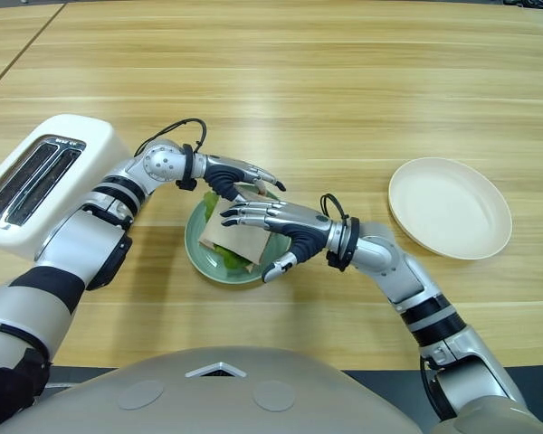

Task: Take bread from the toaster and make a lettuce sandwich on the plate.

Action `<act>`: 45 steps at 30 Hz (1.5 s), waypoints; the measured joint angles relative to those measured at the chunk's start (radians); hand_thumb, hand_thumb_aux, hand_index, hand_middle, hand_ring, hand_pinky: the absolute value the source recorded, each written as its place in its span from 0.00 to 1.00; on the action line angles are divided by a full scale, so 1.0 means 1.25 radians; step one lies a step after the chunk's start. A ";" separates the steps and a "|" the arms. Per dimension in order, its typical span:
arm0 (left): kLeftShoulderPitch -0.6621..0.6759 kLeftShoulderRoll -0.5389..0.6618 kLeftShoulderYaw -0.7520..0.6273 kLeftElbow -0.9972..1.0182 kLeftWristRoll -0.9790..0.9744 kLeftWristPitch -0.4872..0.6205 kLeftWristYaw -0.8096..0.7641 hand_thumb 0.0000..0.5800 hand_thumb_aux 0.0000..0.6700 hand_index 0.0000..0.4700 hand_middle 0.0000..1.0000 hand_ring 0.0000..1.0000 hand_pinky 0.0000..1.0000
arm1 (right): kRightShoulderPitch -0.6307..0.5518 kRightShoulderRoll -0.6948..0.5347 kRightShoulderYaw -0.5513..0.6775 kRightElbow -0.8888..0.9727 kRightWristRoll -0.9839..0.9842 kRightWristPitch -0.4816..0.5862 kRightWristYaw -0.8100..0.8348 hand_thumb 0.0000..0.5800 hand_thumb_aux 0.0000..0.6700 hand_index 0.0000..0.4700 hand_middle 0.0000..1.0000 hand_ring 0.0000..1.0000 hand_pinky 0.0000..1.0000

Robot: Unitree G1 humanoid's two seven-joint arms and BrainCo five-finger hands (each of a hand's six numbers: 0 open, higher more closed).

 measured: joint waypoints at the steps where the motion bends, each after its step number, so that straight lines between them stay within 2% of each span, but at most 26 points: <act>1: 0.000 0.002 -0.002 0.003 0.013 0.006 0.009 1.00 1.00 1.00 0.00 0.00 0.00 | -0.011 0.007 0.008 0.024 -0.011 -0.012 -0.007 0.00 0.00 0.00 0.00 0.00 0.00; 5: 0.000 0.008 -0.016 0.017 0.052 0.026 0.051 1.00 1.00 1.00 0.00 0.00 0.00 | -0.038 0.028 0.034 0.102 -0.046 -0.052 -0.034 0.00 0.00 0.00 0.00 0.00 0.00; 11: -0.001 0.008 -0.032 0.022 0.104 0.031 0.113 1.00 1.00 1.00 0.00 0.00 0.00 | -0.036 0.028 0.047 0.112 -0.091 -0.062 -0.057 0.00 0.00 0.00 0.00 0.00 0.00; 21: -0.018 -0.007 -0.053 0.022 0.139 0.021 0.193 1.00 1.00 1.00 0.00 0.00 0.00 | 0.015 0.020 0.016 -0.015 -0.097 -0.025 -0.050 0.00 0.00 0.00 0.00 0.00 0.00; 34: -0.019 -0.008 -0.076 0.028 0.158 0.021 0.209 1.00 1.00 1.00 0.00 0.00 0.00 | 0.022 0.029 0.065 0.042 -0.119 -0.003 -0.023 0.00 0.00 0.00 0.00 0.00 0.00; 35: -0.019 -0.008 -0.077 0.029 0.159 0.021 0.209 0.99 0.90 0.90 0.00 0.00 0.00 | 0.022 0.030 0.068 0.044 -0.119 -0.003 -0.023 0.00 0.00 0.00 0.00 0.00 0.00; 36: -0.019 -0.008 -0.078 0.029 0.162 0.021 0.209 0.59 0.36 0.36 0.00 0.00 0.00 | 0.021 0.031 0.073 0.047 -0.118 -0.003 -0.023 0.00 0.00 0.00 0.00 0.00 0.00; 37: -0.019 -0.008 -0.078 0.029 0.162 0.022 0.212 0.00 0.00 0.00 0.00 0.00 0.00 | 0.021 0.033 0.077 0.052 -0.118 -0.003 -0.023 0.00 0.00 0.00 0.00 0.00 0.00; 41: -0.043 -0.013 -0.046 0.028 0.154 0.080 0.290 0.00 0.00 0.00 0.00 0.00 0.00 | 0.021 0.046 0.101 0.065 -0.118 -0.007 -0.023 0.00 0.00 0.00 0.00 0.00 0.00; 45: -0.137 -0.013 0.008 0.024 0.136 0.233 0.396 0.00 0.00 0.00 0.00 0.00 0.00 | 0.014 0.047 0.108 0.081 -0.118 -0.017 -0.027 0.00 0.00 0.00 0.00 0.00 0.00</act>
